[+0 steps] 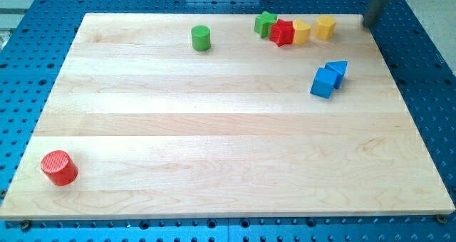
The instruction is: Move the green blocks left to the red star
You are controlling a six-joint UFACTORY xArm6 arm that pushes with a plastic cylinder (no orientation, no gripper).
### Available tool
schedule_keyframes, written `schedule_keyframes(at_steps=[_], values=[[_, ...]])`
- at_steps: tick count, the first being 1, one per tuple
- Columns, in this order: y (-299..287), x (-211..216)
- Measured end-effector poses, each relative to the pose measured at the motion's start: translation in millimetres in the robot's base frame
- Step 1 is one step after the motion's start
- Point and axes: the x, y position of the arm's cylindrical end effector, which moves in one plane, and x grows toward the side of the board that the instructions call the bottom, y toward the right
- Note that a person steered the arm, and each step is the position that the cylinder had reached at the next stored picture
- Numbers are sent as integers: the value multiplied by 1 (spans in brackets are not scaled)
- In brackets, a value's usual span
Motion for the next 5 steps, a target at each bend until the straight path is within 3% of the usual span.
schedule_keyframes(at_steps=[2,3,4,5], values=[[-201,17],[-215,25],[-180,21],[-185,37]])
